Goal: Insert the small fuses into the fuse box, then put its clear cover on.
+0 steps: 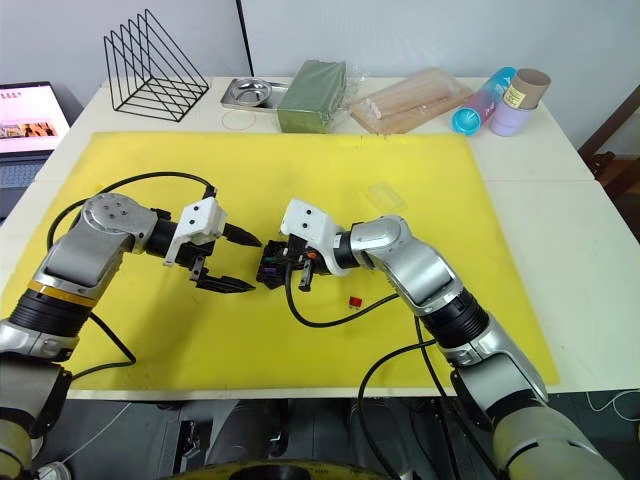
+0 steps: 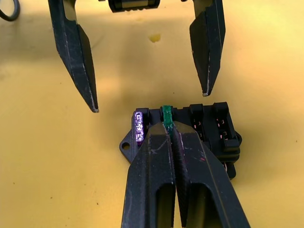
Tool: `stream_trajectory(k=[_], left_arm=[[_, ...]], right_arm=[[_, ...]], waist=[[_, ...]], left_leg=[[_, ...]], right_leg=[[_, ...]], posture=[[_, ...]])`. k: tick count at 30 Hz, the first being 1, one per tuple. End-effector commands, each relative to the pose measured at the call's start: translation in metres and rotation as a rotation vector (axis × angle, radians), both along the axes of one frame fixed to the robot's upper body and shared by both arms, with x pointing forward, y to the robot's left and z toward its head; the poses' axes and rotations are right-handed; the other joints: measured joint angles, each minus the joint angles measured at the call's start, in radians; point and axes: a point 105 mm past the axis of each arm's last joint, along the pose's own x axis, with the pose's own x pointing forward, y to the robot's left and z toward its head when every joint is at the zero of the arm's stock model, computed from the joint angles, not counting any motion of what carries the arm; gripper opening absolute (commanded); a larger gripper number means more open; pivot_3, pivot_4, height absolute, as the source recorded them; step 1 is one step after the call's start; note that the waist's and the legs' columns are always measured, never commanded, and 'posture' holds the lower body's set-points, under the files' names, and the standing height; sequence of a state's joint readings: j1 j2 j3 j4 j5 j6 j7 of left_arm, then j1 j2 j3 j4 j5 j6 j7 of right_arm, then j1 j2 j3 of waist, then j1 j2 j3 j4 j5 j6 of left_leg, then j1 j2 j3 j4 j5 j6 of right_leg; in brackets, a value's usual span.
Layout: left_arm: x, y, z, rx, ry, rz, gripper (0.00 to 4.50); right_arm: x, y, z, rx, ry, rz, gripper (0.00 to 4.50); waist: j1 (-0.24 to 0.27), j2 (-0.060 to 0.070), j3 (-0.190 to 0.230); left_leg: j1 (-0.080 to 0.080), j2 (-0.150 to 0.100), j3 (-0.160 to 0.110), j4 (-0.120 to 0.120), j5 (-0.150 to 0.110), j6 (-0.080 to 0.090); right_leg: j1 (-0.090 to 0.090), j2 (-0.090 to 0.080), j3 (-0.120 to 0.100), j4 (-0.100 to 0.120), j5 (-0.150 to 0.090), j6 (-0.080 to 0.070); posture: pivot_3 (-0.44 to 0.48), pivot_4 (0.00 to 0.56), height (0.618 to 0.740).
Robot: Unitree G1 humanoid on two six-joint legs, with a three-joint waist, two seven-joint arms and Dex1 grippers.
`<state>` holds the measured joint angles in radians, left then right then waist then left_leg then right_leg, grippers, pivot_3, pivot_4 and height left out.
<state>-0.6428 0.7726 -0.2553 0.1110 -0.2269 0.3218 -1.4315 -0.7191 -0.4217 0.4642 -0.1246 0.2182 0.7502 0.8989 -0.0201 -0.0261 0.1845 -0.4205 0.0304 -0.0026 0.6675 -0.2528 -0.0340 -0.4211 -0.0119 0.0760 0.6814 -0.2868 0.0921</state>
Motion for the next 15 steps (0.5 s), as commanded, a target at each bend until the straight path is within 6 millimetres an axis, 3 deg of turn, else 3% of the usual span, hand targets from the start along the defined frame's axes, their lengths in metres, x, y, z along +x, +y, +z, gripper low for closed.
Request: stream_trajectory(k=[1,13,15], left_arm=[[0.001,-0.005,0.012,-0.01,-0.047,-0.018,4.45],[0.003,-0.006,0.013,-0.014,-0.051,-0.012,4.45],[0.003,-0.006,0.013,-0.014,-0.05,-0.012,4.5]], right_arm=[[0.004,-0.014,-0.027,-0.107,0.056,-0.064,0.0],[0.006,-0.012,-0.016,-0.073,0.04,-0.055,0.0],[0.007,-0.012,-0.015,-0.069,0.037,-0.061,0.5]], waist=[[0.001,0.0,0.0],[0.0,0.0,0.0],[0.001,0.0,0.0]], left_leg=[[0.001,0.0,0.0,0.0,0.0,0.0],[0.005,0.0,0.0,0.0,0.0,0.0],[0.005,0.0,0.0,0.0,0.0,0.0]], right_leg=[[0.001,0.0,0.0,0.0,0.0,0.0],[0.005,0.0,0.0,0.0,0.0,-0.001],[0.005,0.0,0.0,0.0,0.0,-0.001]], posture=[[0.0,0.15,0.74],[0.0,0.15,0.74],[0.0,0.15,0.74]])
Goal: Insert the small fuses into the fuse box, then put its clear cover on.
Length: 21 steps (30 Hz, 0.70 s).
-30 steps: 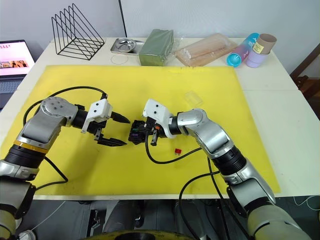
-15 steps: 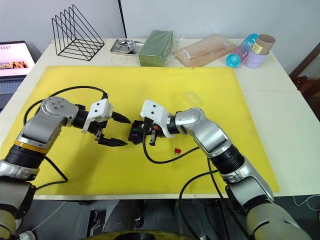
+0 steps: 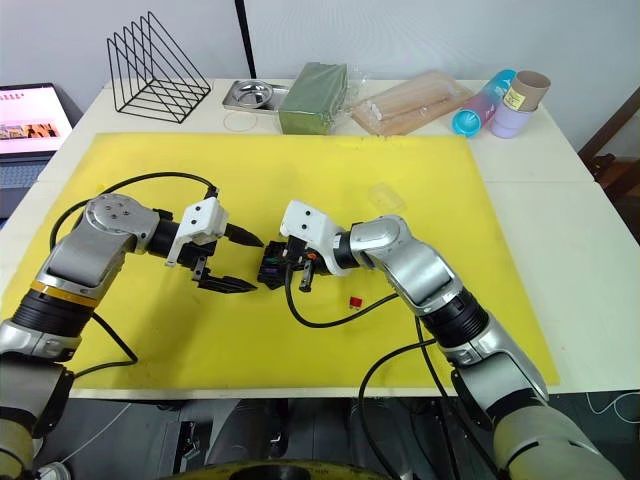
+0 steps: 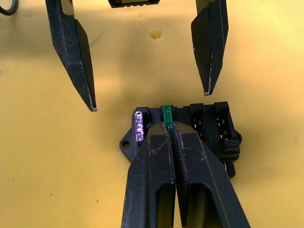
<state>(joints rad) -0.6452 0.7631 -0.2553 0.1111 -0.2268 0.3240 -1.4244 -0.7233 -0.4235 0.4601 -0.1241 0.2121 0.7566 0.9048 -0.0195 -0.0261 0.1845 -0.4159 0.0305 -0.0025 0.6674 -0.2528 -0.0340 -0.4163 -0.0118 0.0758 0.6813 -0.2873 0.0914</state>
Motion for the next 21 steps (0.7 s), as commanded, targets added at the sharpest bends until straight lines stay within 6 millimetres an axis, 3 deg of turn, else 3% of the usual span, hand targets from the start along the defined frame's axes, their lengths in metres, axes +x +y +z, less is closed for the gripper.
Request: stream_trajectory(k=[1,2,21], left_arm=[[0.002,-0.003,0.012,-0.006,-0.048,-0.014,4.5],[0.002,-0.004,0.012,-0.007,-0.048,-0.014,4.5],[0.002,-0.003,0.011,-0.011,-0.05,-0.01,4.5]], right_arm=[[0.006,-0.011,-0.015,-0.061,0.037,-0.058,0.7],[0.006,-0.011,-0.013,-0.057,0.034,-0.057,0.98],[0.003,-0.006,0.017,0.023,0.03,-0.017,0.98]], waist=[[0.0,0.0,0.0],[0.001,0.0,0.0],[0.001,0.0,0.0]], left_leg=[[0.0,0.0,0.0,0.0,0.0,0.0],[0.0,0.0,0.0,0.0,0.0,0.0],[0.001,0.0,0.0,0.0,0.0,0.0]], right_leg=[[0.0,0.0,0.0,0.0,0.0,0.0],[0.0,0.0,0.0,0.0,0.0,0.0],[0.001,0.0,0.0,-0.001,0.0,0.0]], posture=[[0.0,0.15,0.74],[0.0,0.15,0.74],[0.0,0.15,0.74]])
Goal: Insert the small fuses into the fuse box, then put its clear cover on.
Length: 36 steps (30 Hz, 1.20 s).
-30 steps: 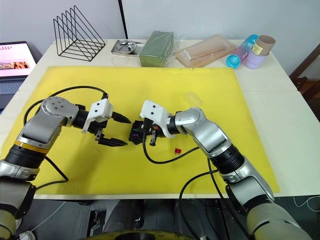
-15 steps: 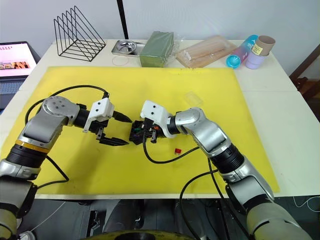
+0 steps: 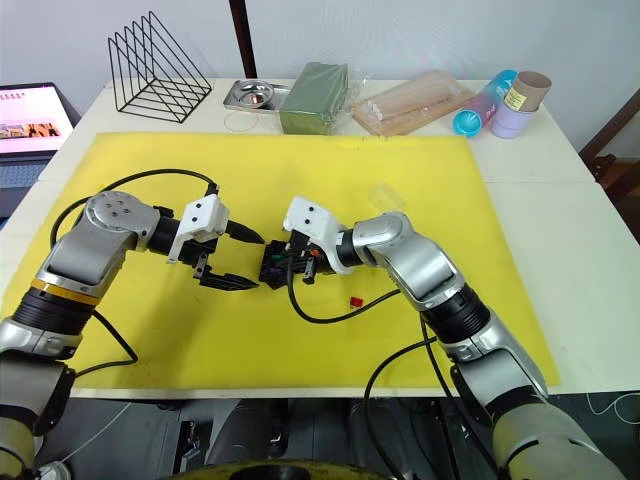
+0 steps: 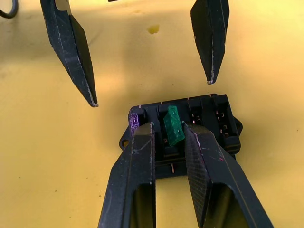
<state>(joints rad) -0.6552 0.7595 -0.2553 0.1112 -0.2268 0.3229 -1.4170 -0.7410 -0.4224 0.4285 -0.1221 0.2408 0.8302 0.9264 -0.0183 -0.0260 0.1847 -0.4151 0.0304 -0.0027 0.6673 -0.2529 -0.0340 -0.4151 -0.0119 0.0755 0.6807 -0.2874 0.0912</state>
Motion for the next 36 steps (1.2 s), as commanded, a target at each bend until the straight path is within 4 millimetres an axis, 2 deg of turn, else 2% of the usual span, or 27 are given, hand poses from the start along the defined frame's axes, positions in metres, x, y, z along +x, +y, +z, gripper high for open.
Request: stream_trajectory(k=[1,16,36], left_arm=[[0.001,-0.002,0.008,-0.007,-0.037,-0.011,4.5],[0.004,-0.001,0.004,-0.014,-0.039,-0.008,4.5],[0.004,0.001,0.002,-0.01,-0.039,-0.003,4.5]], right_arm=[[0.001,-0.002,0.013,0.014,-0.029,0.002,0.98],[0.001,0.005,0.017,0.023,-0.078,0.021,0.98],[-0.002,0.004,0.035,0.057,-0.069,0.033,0.98]], waist=[[0.0,0.0,0.0],[-0.001,0.0,0.0],[-0.002,0.0,0.0]], left_leg=[[0.0,0.0,0.0,0.0,0.0,0.0],[-0.001,0.0,0.0,0.0,0.0,0.0],[-0.008,0.0,0.0,0.0,0.0,0.0]], right_leg=[[0.0,0.0,0.0,0.0,0.0,0.0],[-0.001,0.0,0.0,0.0,0.0,0.0],[-0.008,0.0,0.0,0.0,0.0,0.0]], posture=[[0.0,0.15,0.74],[0.0,0.15,0.74],[0.0,0.15,0.74]])
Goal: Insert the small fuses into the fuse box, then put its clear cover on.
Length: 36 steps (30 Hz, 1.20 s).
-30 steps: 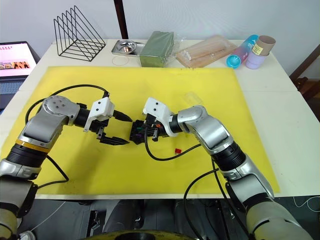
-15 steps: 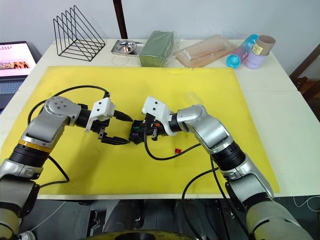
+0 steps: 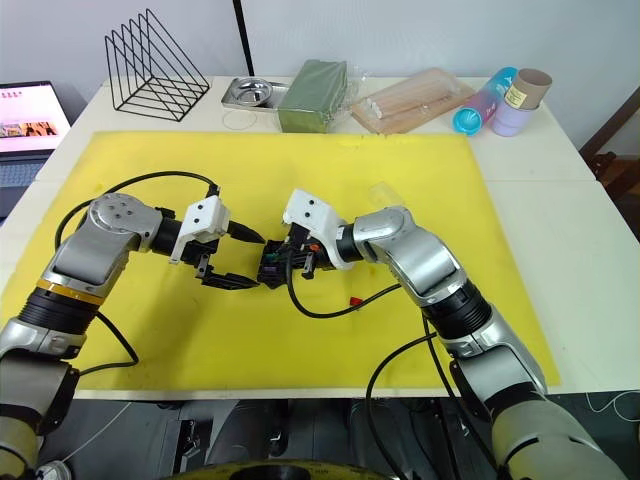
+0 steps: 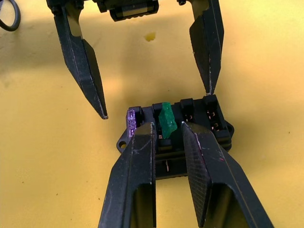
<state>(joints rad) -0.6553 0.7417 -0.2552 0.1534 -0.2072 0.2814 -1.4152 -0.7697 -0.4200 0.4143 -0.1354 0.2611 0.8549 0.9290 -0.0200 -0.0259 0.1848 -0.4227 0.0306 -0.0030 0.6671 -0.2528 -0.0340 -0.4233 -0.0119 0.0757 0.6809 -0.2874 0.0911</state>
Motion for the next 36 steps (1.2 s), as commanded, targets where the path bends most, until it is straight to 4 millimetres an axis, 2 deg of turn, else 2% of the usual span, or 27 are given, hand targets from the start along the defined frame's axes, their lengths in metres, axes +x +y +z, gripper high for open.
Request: stream_trajectory(k=[1,9,13,14,17,25,36], left_arm=[[0.001,0.0,0.007,-0.01,-0.031,-0.006,4.5],[0.002,0.004,0.008,-0.007,-0.034,0.002,4.5],[0.002,0.005,0.009,-0.006,-0.037,0.004,4.5],[0.002,0.005,0.009,-0.007,-0.038,0.005,4.5],[0.002,0.005,0.01,-0.006,-0.04,0.007,4.5],[0.001,0.003,0.011,-0.006,-0.042,0.005,4.5],[0.001,0.0,0.012,-0.009,-0.041,0.0,4.5]], right_arm=[[-0.002,0.0,0.028,0.046,-0.066,0.024,0.98],[-0.002,0.004,0.044,0.101,-0.06,0.024,0.98],[0.002,0.009,0.044,0.125,-0.042,0.0,0.11],[0.002,0.009,0.042,0.125,-0.036,-0.001,0.02],[0.001,0.013,0.031,0.116,-0.008,-0.006,0.02],[-0.001,0.015,0.018,0.086,0.021,-0.004,0.02],[-0.001,0.011,0.007,0.061,0.052,-0.016,0.02]], waist=[[0.0,0.0,0.0],[0.0,0.0,0.0],[0.0,0.0,0.0],[0.0,0.0,0.0],[0.0,0.0,0.0],[-0.001,0.0,0.0],[0.0,0.0,0.0]], left_leg=[[-0.001,0.0,0.0,0.0,0.0,0.0],[-0.002,0.0,0.0,0.0,0.0,0.0],[-0.002,0.0,0.0,0.0,0.0,0.0],[-0.002,0.0,0.0,0.0,0.0,0.0],[-0.002,0.0,0.0,0.0,0.0,0.0],[-0.002,0.0,0.0,0.0,0.0,0.0],[-0.002,0.0,0.0,0.0,0.0,0.0]], right_leg=[[-0.001,0.0,0.0,0.0,0.0,0.0],[-0.002,0.0,0.0,0.0,0.0,0.0],[-0.002,0.0,0.0,0.0,0.0,0.0],[-0.002,0.0,0.0,0.0,0.0,0.0],[-0.002,0.0,0.0,0.0,0.0,0.0],[-0.002,0.0,0.0,0.0,0.0,0.0],[-0.002,0.0,0.0,0.0,0.0,0.0]], posture=[[0.0,0.15,0.74],[0.0,0.15,0.74],[0.0,0.15,0.74],[0.0,0.15,0.74],[0.0,0.15,0.74],[0.0,0.15,0.74],[0.0,0.15,0.74]])
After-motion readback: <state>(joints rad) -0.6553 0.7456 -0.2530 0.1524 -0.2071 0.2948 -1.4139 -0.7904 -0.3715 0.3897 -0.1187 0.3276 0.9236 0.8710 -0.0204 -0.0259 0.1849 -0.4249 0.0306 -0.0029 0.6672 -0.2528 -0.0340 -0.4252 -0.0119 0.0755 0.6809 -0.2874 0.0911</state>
